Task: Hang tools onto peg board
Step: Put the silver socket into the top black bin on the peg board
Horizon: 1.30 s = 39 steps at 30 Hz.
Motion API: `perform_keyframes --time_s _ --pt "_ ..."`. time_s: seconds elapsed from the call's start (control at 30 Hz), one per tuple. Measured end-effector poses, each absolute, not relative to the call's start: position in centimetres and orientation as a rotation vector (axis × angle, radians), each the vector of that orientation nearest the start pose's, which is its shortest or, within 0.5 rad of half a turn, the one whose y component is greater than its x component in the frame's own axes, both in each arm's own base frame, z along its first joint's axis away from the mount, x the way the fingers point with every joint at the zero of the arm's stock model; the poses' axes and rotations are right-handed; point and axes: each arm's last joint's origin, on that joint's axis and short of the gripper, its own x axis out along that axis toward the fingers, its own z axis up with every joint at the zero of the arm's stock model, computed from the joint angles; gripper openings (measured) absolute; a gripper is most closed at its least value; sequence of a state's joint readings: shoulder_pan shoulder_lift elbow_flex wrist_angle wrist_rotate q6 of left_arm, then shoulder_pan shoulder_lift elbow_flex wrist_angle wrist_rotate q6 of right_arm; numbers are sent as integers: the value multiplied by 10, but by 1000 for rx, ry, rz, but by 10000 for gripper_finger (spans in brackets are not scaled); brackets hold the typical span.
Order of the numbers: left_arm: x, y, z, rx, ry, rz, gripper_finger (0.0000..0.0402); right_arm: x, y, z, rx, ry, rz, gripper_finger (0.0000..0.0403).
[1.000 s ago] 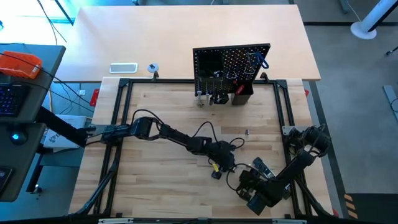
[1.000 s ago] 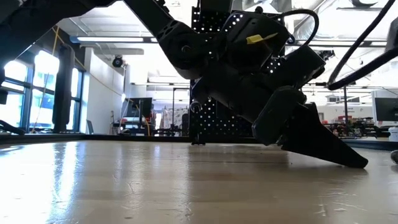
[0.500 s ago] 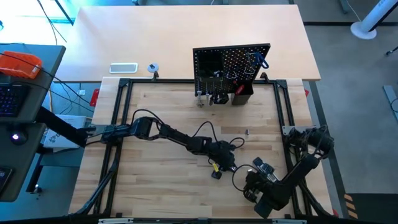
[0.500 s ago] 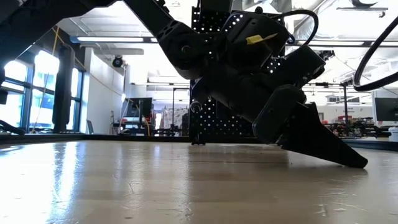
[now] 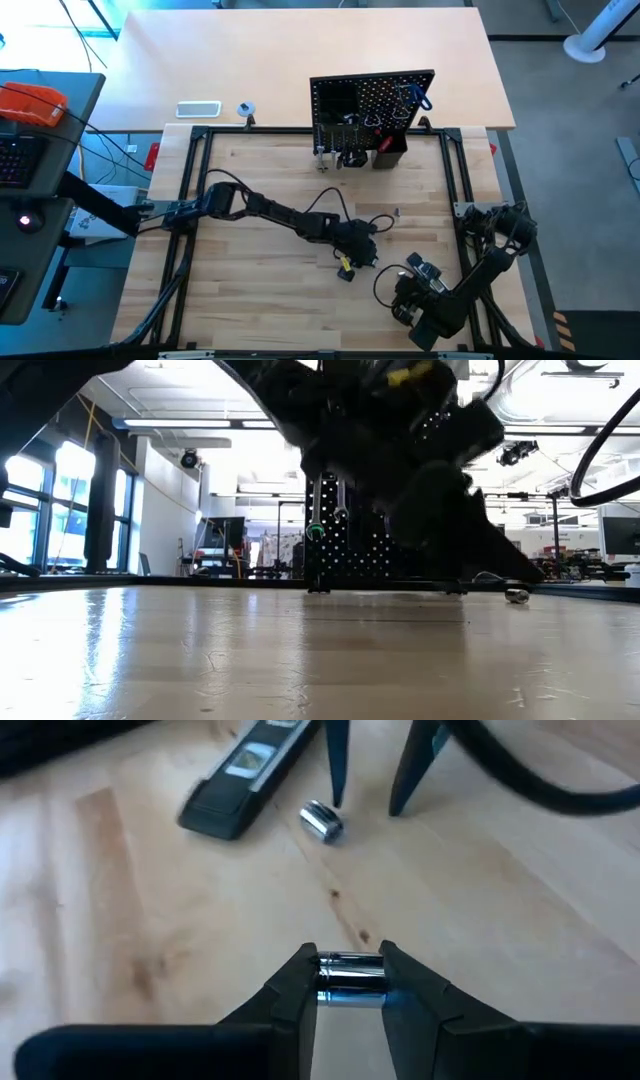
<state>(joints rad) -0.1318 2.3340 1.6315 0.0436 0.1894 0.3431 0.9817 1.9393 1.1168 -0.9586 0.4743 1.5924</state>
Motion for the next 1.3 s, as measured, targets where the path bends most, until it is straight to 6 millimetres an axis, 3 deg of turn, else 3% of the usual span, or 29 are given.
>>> perform_keyframes --time_s 0.2,0.37,0.63,1.0,1.17,1.3 --pt "491 -69 149 378 637 -392 74 181 247 119 157 1107 -653 138" --pt "481 -66 183 451 629 -358 74 181 247 119 157 1107 -654 138" --pt "455 -48 261 604 576 -205 74 181 247 119 157 1109 -654 138" --pt "390 3 384 697 369 117 74 181 247 119 164 1114 -656 138" --pt "355 25 429 676 247 256 74 181 247 119 165 1116 -656 138" --pt "336 40 453 666 151 344 74 182 247 119 163 1112 -656 138"
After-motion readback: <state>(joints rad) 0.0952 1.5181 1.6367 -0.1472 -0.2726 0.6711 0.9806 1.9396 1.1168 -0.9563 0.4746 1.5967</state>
